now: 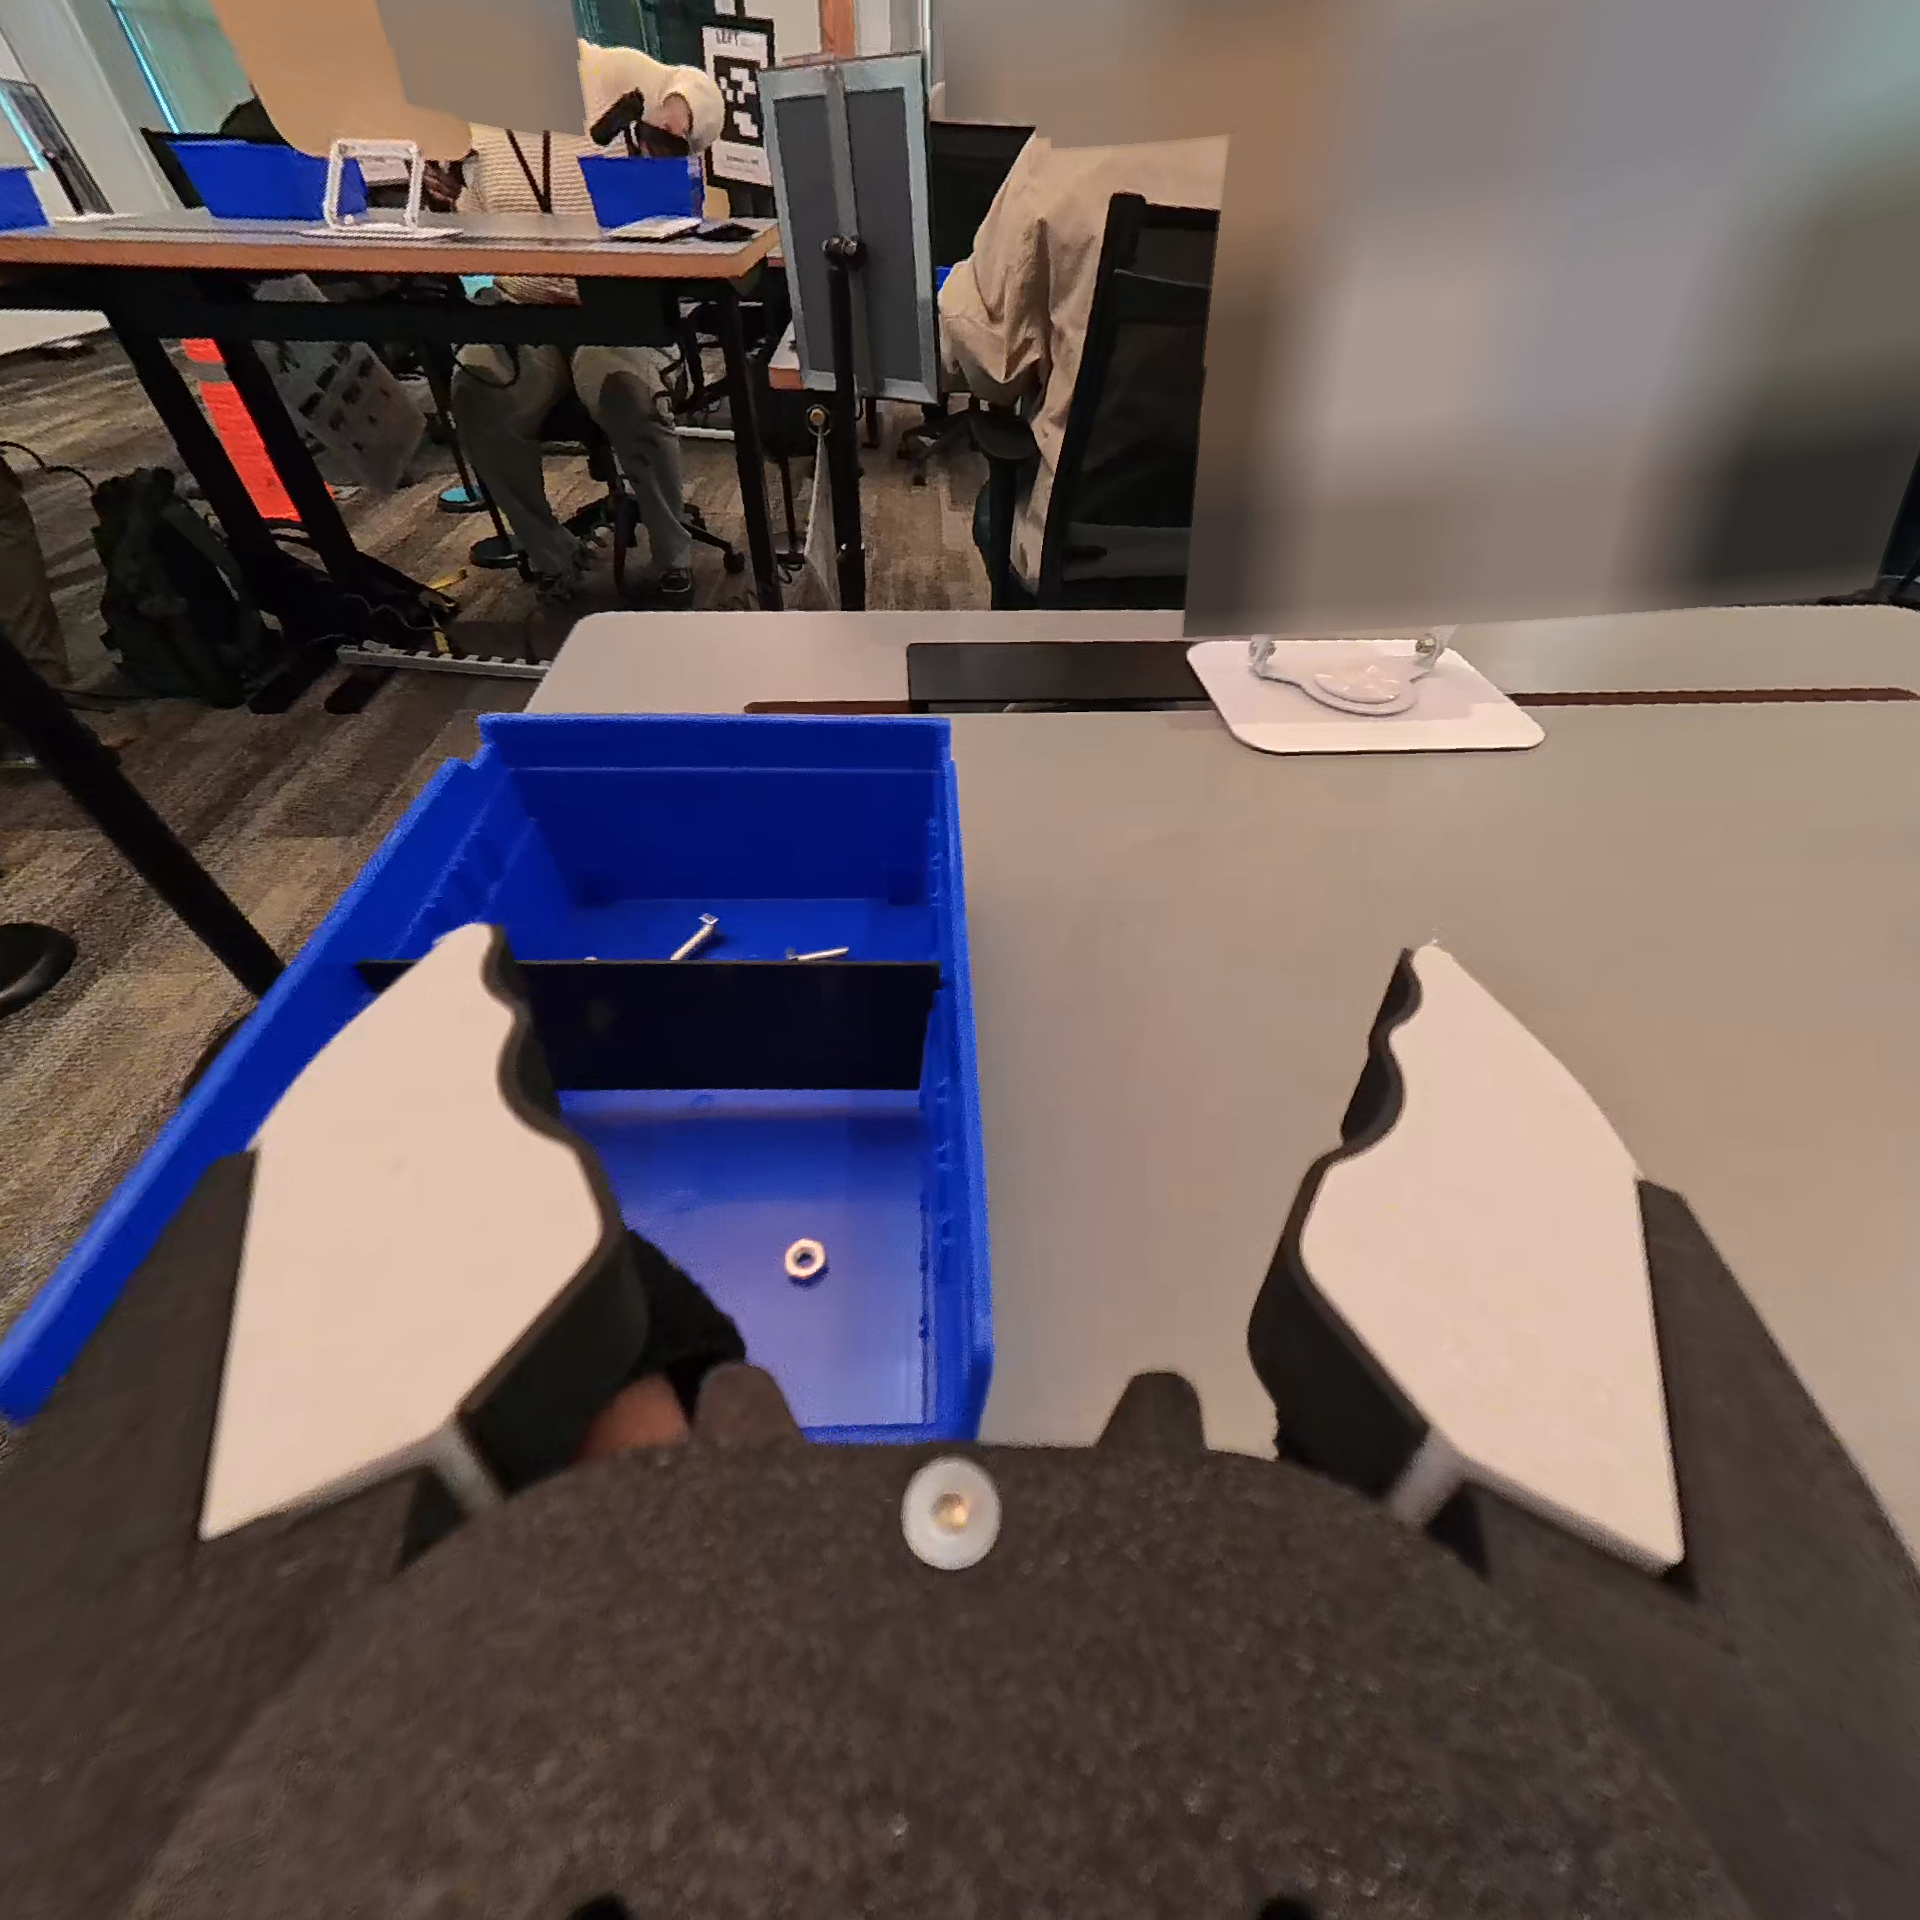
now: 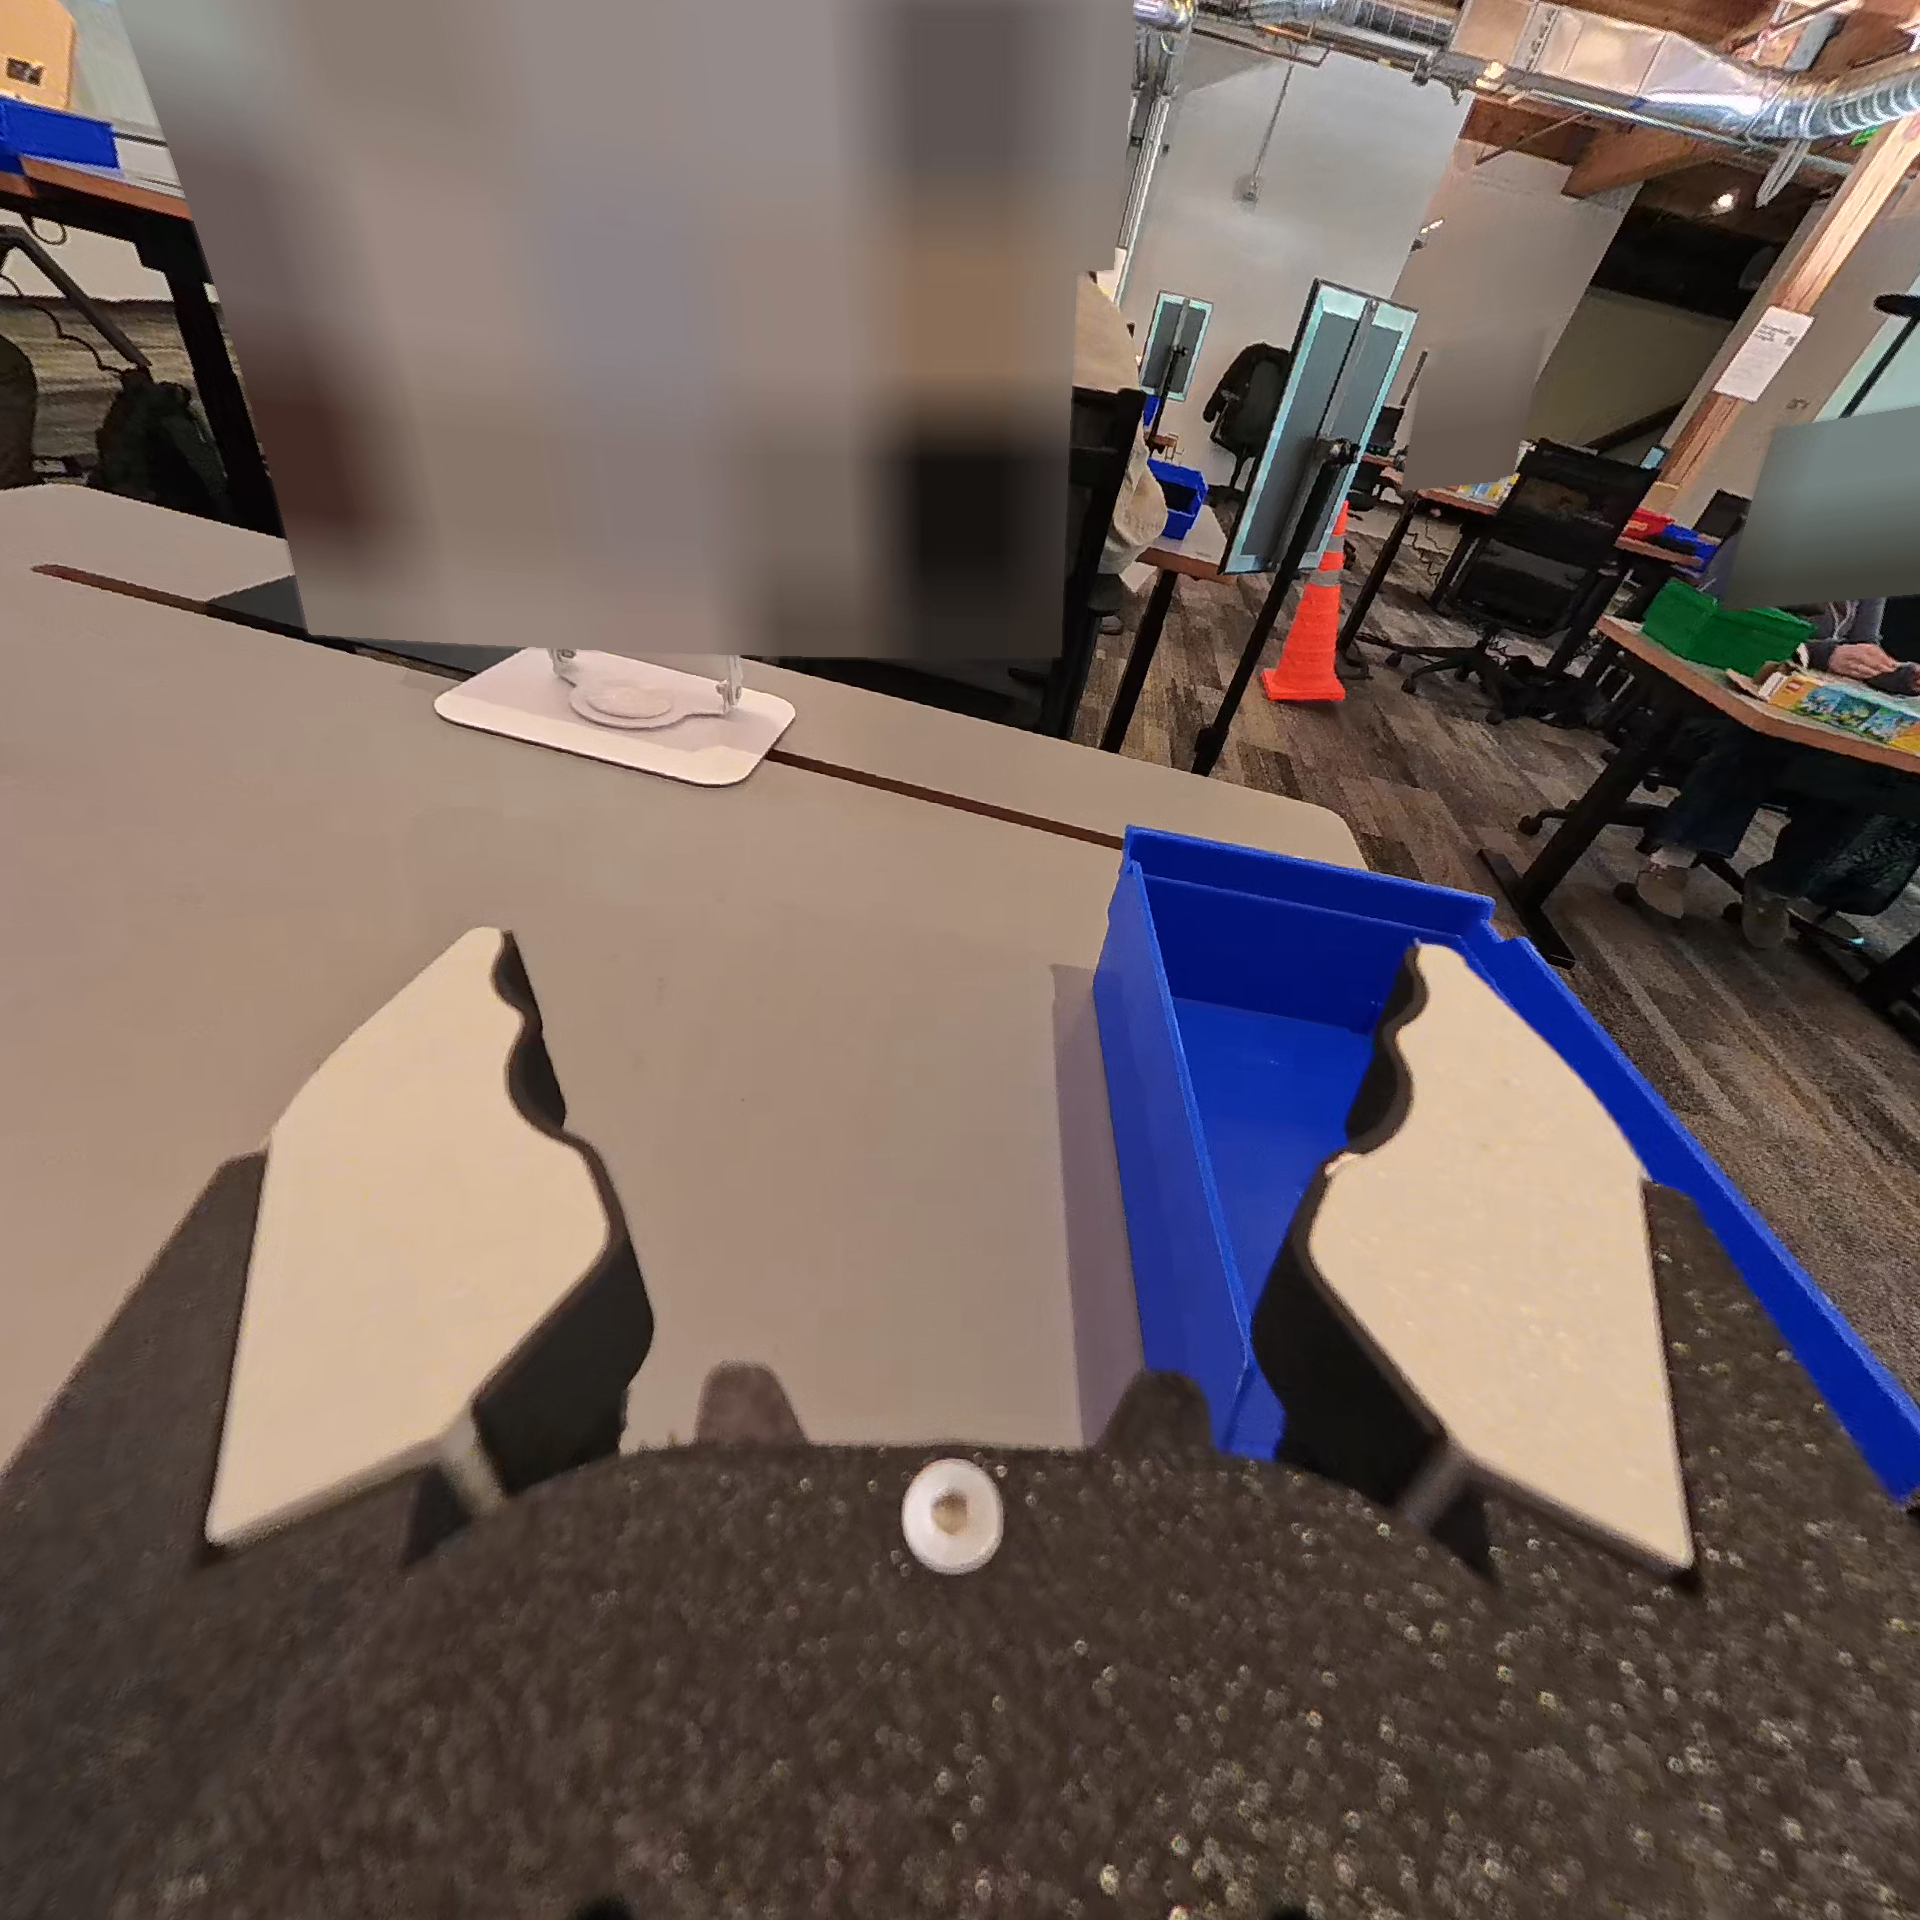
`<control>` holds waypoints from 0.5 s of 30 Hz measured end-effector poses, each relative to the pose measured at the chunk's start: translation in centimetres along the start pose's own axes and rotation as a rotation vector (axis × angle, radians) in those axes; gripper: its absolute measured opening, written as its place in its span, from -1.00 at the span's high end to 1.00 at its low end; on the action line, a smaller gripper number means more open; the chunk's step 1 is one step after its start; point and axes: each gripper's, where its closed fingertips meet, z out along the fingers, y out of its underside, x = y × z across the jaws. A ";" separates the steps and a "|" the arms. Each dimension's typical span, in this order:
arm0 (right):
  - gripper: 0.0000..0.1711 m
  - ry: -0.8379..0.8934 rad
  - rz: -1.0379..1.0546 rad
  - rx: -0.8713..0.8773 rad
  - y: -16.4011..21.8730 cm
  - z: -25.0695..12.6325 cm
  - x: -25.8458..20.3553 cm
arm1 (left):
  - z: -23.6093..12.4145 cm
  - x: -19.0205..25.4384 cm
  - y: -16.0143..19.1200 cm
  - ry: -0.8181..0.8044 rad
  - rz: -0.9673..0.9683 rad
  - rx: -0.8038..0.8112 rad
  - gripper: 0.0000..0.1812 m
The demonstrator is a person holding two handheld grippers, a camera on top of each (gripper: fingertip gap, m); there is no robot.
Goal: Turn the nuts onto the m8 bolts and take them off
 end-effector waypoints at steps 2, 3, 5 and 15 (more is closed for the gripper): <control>-0.70 -0.006 0.003 -0.002 0.1 0.1 -0.1 | -0.3 -0.8 -0.2 -0.015 0.007 -0.004 -0.62; -0.70 -0.009 0.003 -0.002 0.1 0.1 -0.1 | -0.4 -1.2 -0.3 -0.019 0.009 -0.005 -0.62; -0.69 -0.018 -0.001 -0.005 0.1 0.2 -0.4 | -0.5 -1.8 -0.5 -0.025 0.009 -0.016 -0.62; -0.66 -0.038 0.003 -0.024 0.7 0.2 -0.8 | 0.5 -3.3 -1.8 -0.017 0.050 -0.081 -0.62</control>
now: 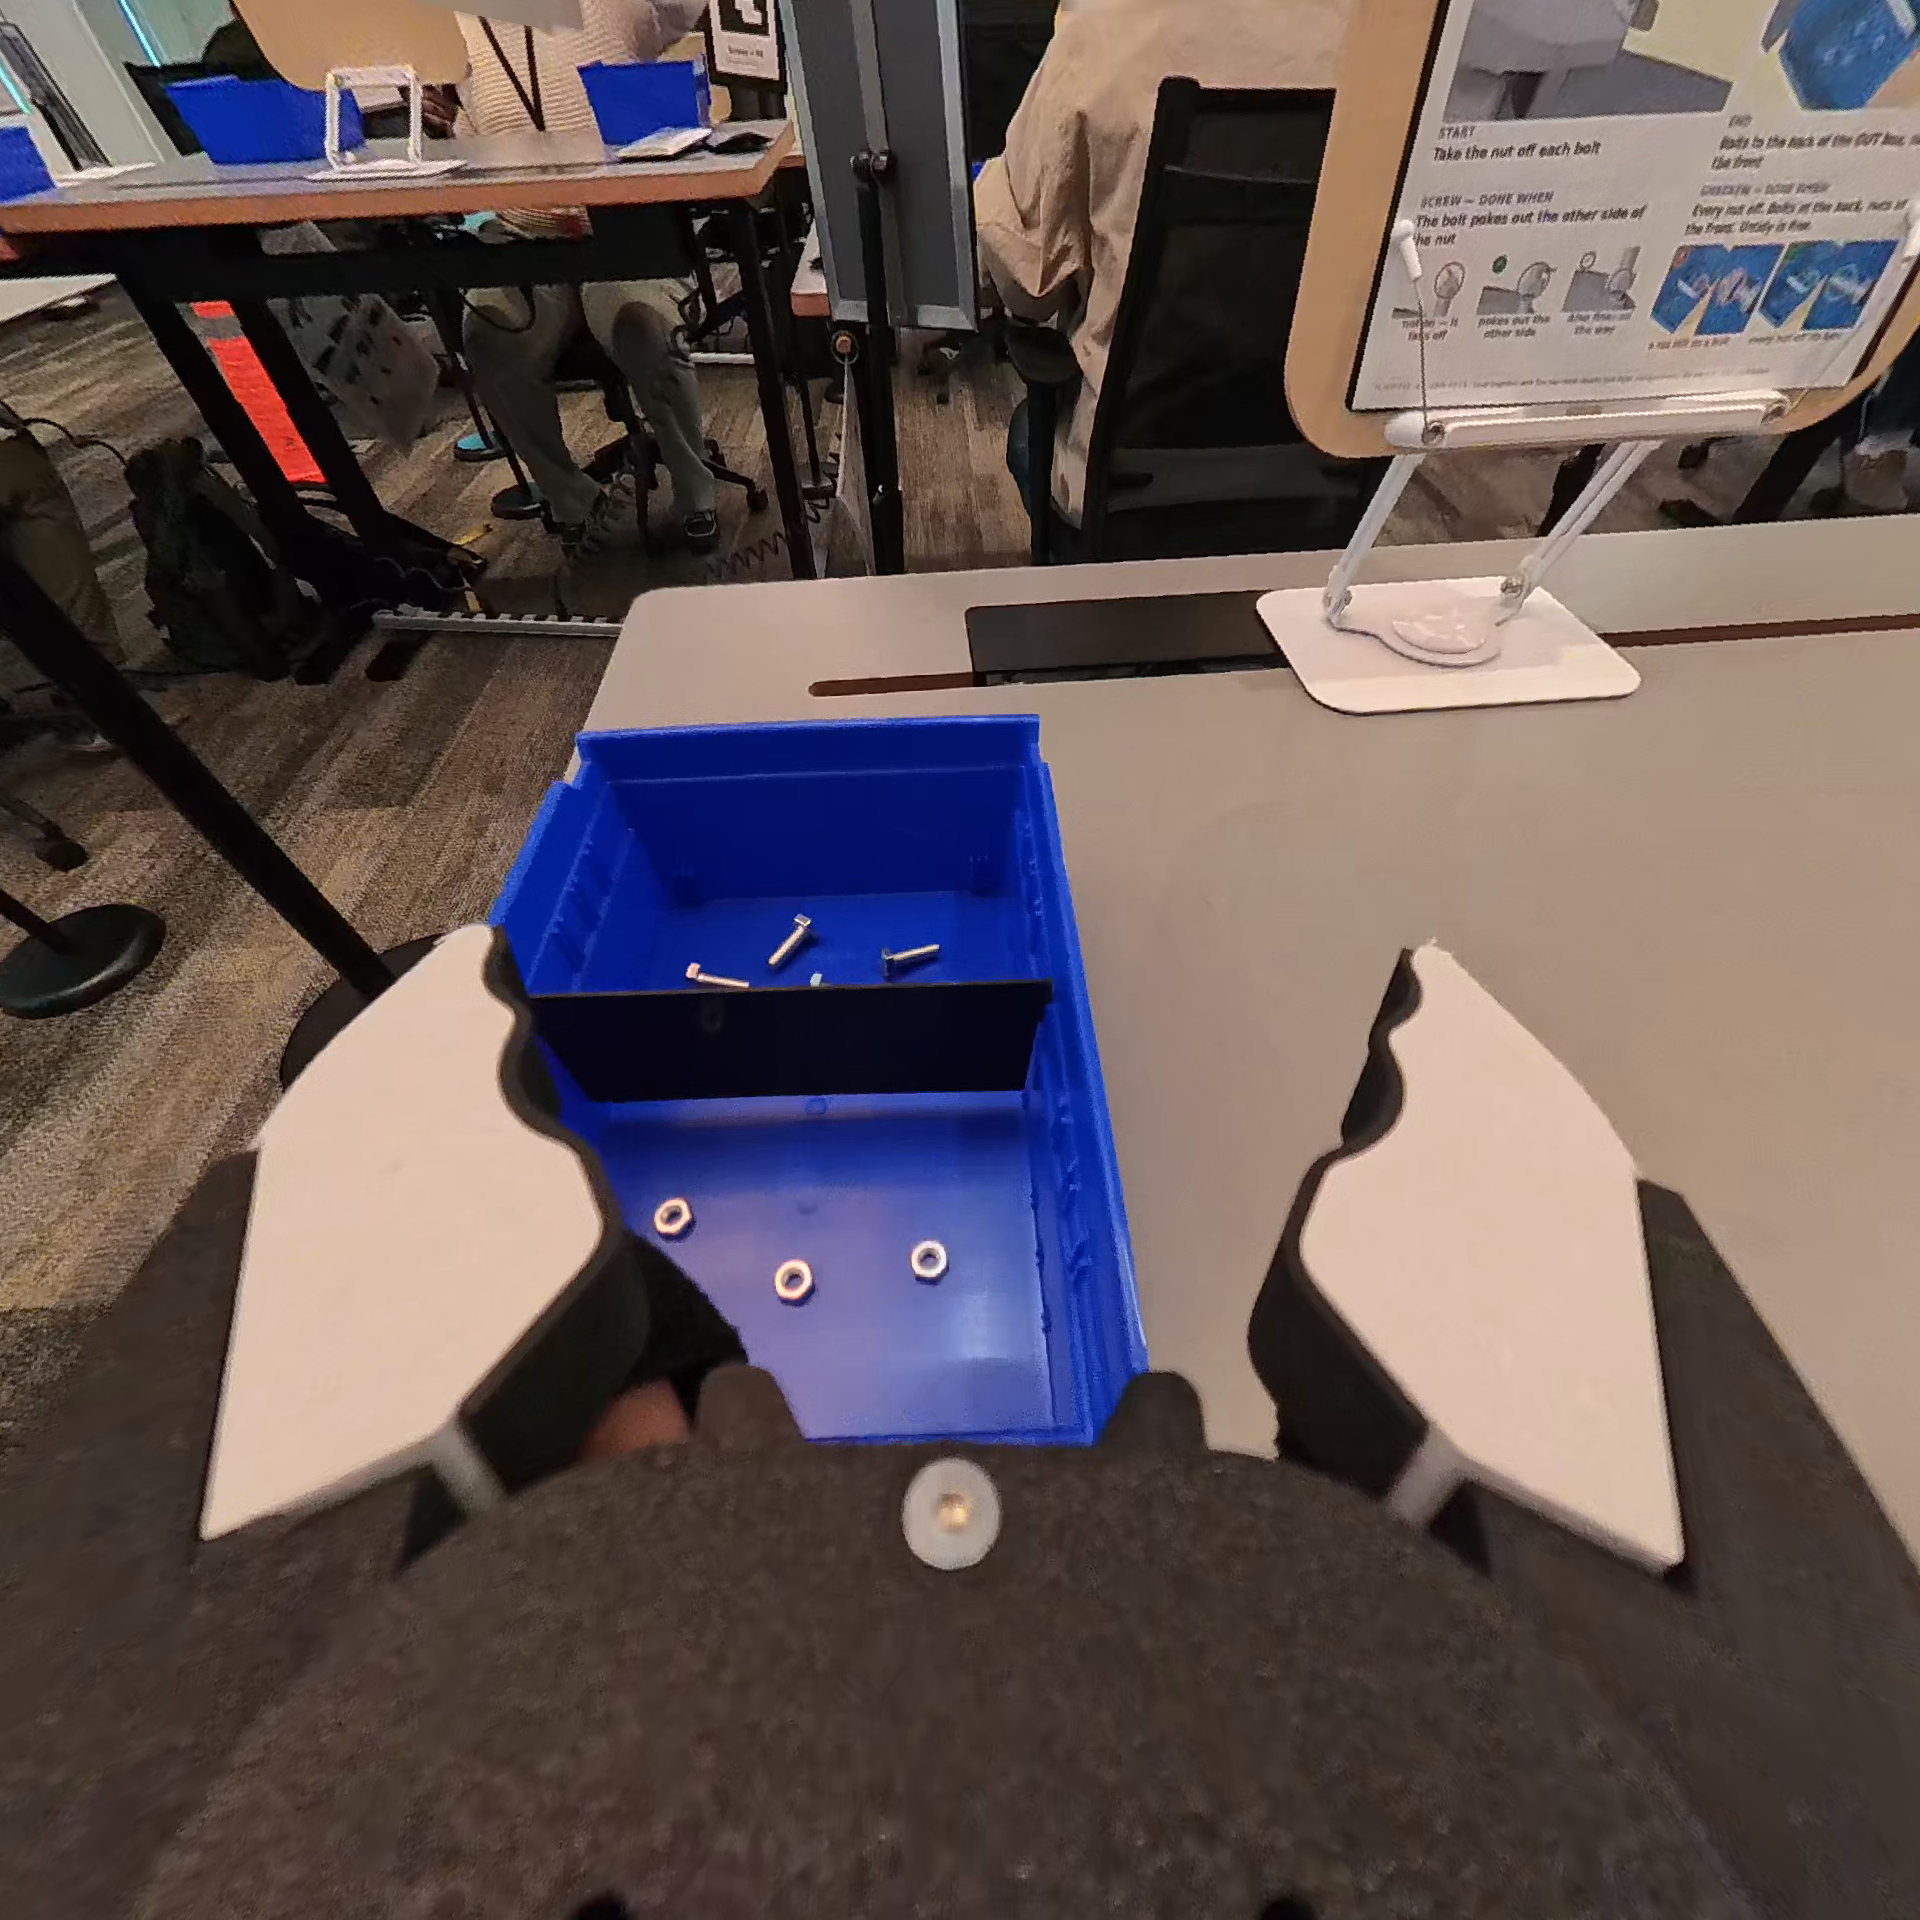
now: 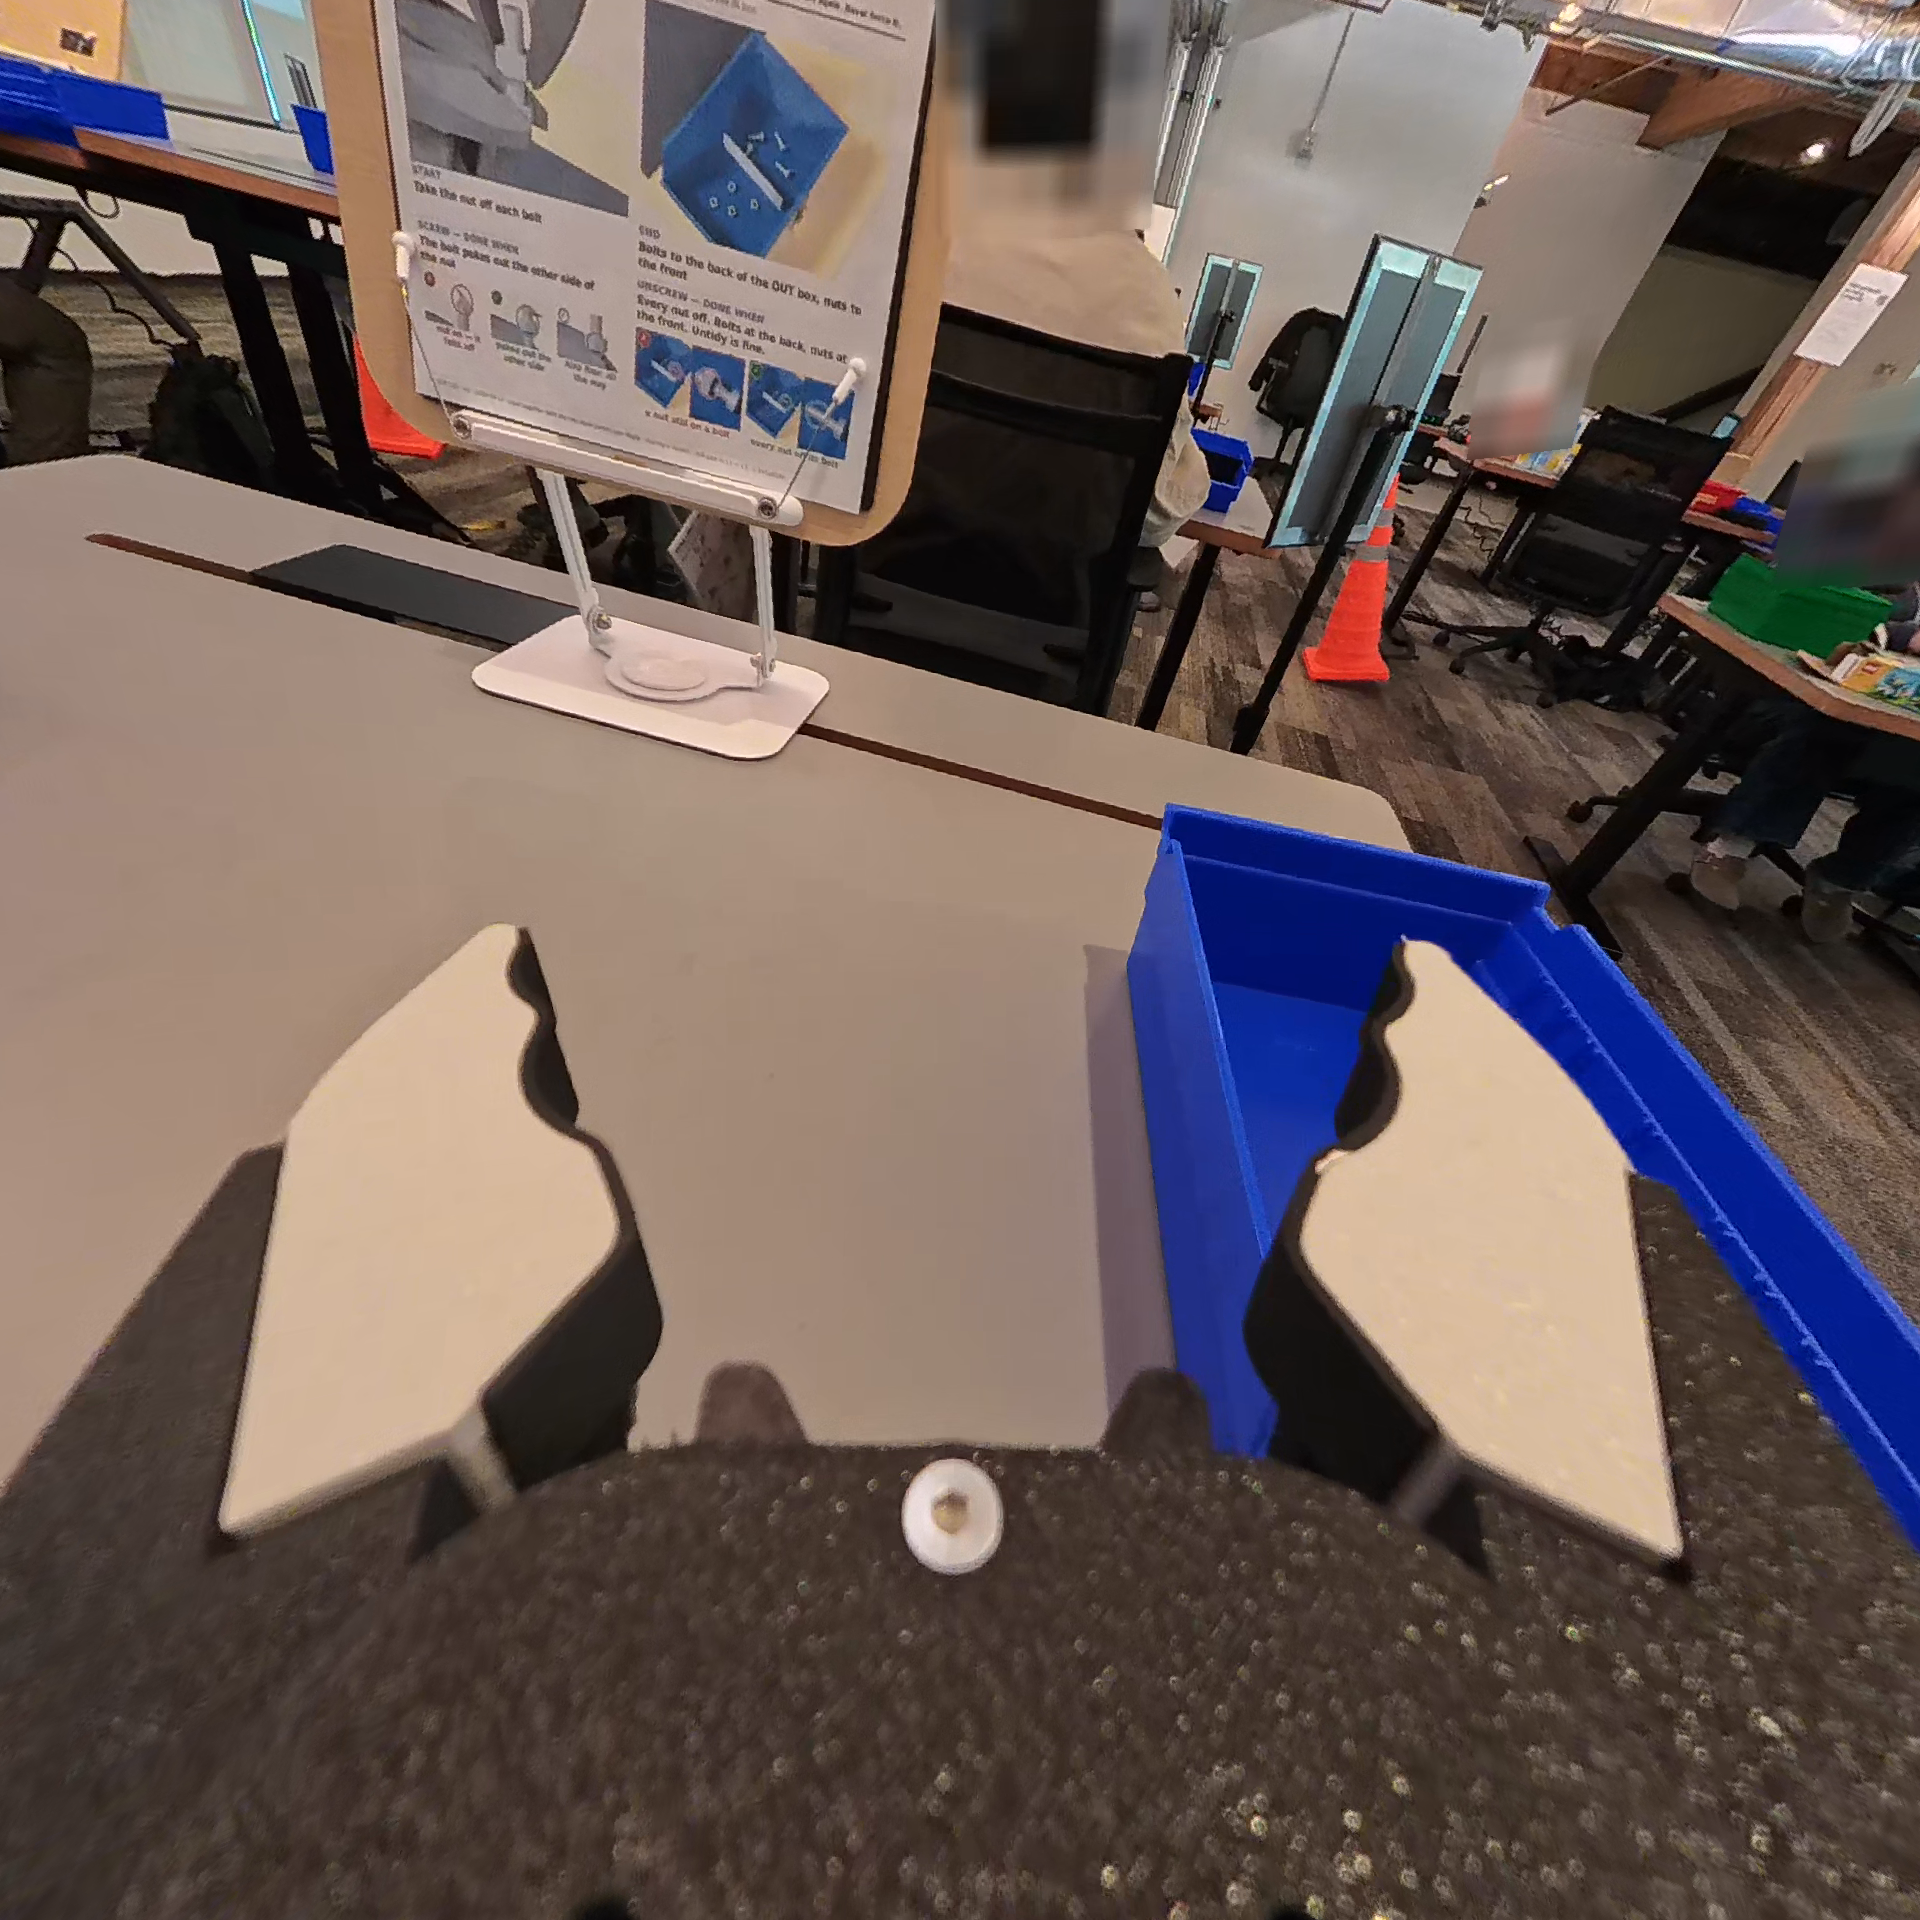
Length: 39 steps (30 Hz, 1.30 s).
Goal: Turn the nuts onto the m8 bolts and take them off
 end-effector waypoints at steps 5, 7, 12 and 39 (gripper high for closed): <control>-0.65 0.002 -0.002 -0.002 -0.1 -0.1 0.1 | 0.4 -0.1 -0.5 0.009 0.005 -0.004 -0.62; -0.65 0.002 -0.001 -0.001 -0.1 -0.1 0.1 | 0.6 -0.1 -0.4 0.011 0.002 -0.008 -0.62; -0.63 -0.005 -0.004 -0.004 -0.2 -0.1 0.0 | 1.0 -0.1 0.0 0.014 0.005 -0.027 -0.62; -0.60 -0.028 -0.010 -0.027 0.1 0.3 -0.7 | 3.4 -2.0 0.7 0.019 0.005 -0.115 -0.63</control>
